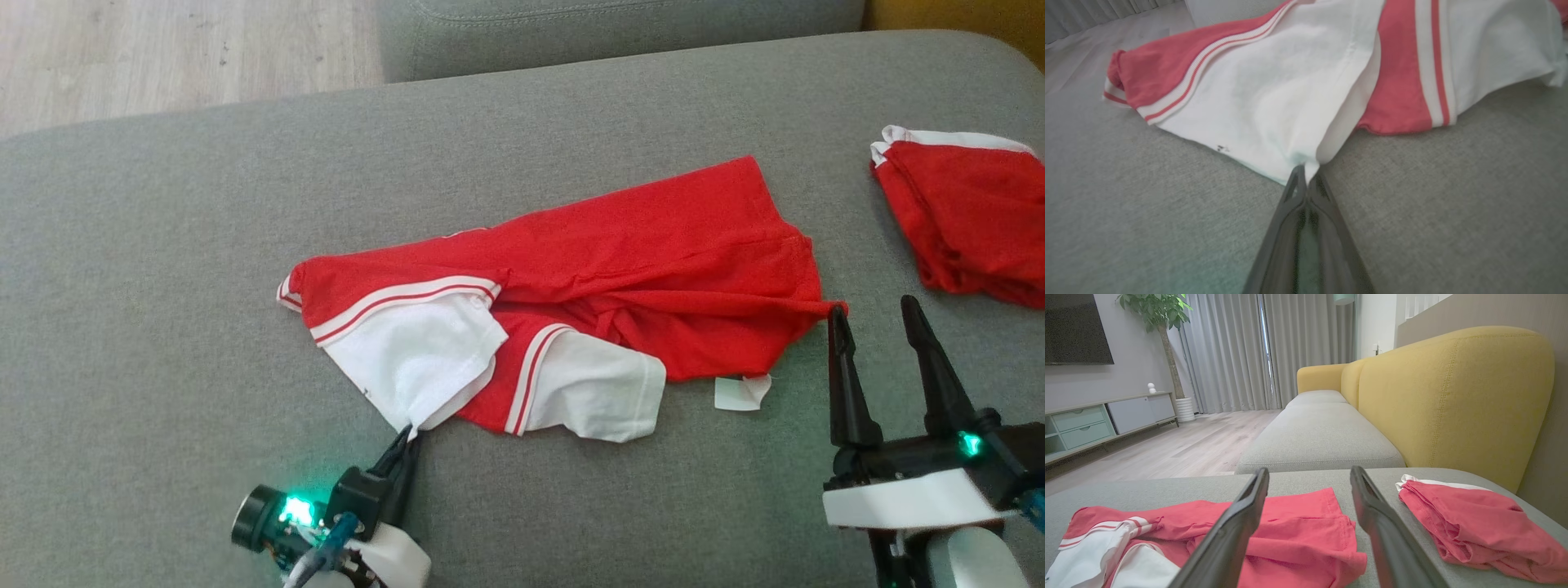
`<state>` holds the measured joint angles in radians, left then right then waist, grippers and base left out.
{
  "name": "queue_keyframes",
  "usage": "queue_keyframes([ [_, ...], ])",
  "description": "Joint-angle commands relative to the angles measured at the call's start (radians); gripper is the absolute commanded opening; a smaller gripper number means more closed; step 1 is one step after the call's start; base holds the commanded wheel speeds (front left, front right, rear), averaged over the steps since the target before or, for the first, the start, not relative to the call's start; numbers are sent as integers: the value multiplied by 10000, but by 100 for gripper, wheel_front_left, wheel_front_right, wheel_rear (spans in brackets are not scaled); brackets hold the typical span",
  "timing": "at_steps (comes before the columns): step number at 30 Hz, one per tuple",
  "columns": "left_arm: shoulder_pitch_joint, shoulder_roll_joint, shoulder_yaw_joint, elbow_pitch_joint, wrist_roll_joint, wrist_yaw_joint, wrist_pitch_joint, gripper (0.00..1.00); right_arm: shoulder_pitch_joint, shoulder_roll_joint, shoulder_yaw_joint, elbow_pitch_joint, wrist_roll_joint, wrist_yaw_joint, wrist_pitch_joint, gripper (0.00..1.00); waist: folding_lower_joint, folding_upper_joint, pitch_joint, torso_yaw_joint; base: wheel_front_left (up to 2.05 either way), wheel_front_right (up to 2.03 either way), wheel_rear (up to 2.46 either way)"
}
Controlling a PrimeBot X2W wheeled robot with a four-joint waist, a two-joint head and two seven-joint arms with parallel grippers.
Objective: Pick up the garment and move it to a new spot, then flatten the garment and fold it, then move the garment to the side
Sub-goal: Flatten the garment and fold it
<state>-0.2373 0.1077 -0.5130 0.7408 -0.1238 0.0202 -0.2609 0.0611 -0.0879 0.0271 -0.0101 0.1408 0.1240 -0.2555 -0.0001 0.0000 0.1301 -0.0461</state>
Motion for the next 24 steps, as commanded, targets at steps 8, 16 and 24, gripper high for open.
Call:
queue_keyframes([
  [8, -84, 611, 831, -1918, 233, 468, -9, 0, -256, -208, 67, 592, 155, 67, -63, 100, 1, 0, -23, 171, 0, 0, 0],
  [16, -287, 1497, 1378, -3575, 567, 749, -9, 0, -2395, -1140, 153, 3308, 1315, 67, 999, 100, 1, 0, 373, 338, 0, 0, 0],
  [24, -871, 1701, 1460, -4010, 661, 700, -9, 0, -5552, -2711, 1720, 5161, 3571, 67, 5027, 100, 1, 0, 975, 481, 0, 0, 0],
])
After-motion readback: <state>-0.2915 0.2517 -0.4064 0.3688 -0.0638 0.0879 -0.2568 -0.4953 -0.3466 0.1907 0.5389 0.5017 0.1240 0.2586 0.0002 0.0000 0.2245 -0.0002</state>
